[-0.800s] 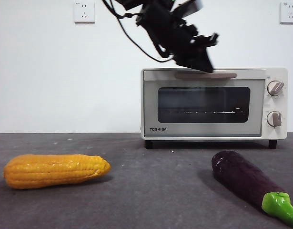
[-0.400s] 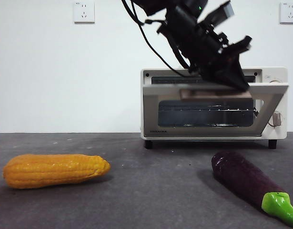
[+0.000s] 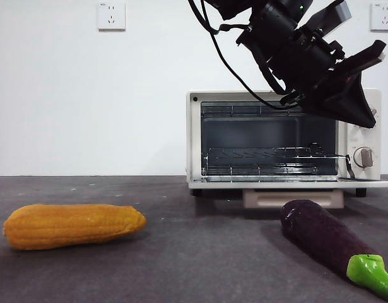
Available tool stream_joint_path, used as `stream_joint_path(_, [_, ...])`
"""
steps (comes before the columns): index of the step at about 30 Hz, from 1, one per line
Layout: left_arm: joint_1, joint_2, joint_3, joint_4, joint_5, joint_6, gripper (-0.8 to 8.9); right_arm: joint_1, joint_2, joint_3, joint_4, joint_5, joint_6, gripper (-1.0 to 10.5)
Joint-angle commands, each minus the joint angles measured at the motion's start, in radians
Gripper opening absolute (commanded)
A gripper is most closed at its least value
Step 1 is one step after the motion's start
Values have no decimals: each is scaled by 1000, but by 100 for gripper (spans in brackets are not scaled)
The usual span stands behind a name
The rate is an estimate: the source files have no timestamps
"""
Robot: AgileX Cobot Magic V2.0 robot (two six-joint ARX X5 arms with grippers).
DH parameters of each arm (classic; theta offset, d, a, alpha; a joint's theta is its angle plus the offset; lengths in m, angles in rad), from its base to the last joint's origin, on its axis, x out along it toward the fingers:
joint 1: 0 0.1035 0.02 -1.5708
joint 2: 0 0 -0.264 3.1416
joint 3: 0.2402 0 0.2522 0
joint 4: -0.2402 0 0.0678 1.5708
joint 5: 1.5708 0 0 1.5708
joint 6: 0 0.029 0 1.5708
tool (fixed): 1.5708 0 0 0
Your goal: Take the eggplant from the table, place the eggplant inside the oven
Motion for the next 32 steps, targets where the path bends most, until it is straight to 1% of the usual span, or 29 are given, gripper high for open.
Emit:
stream_joint_path(1, [0,-9,-7,4,-1,-33,-6,2,-1,5,3,0,-10,566])
stream_joint_path(4, [19,-65,-7,-19,-3,-32,-6,2,-1,5,1,11,-8,566])
stream_joint_path(9, [108,-239,-7,-99,-16,-33,-6,2,-1,5,-27,141,-9,566])
stream_joint_path(11, [153,-312,-7,-142,-38,-33,-6,2,-1,5,-28,166,-8,566])
stream_joint_path(13, [200,-382,-7,-193,-63,-33,-6,2,-1,5,-27,165,-8,566])
stream_joint_path(18, [302,-496,-7,-287,-63,-32,-6,5,-1,5,-23,166,-8,566])
stream_joint_path(26, [474,-653,-8,-369,-59,-32,-6,28,0,5,-23,180,-9,566])
stream_joint_path(29, [543,-710,-8,-414,-43,-22,-6,29,1,5,-22,181,-9,566])
stream_joint_path(32, [609,-761,-8,-460,24,-5,-6,29,2,5,-19,181,-8,566])
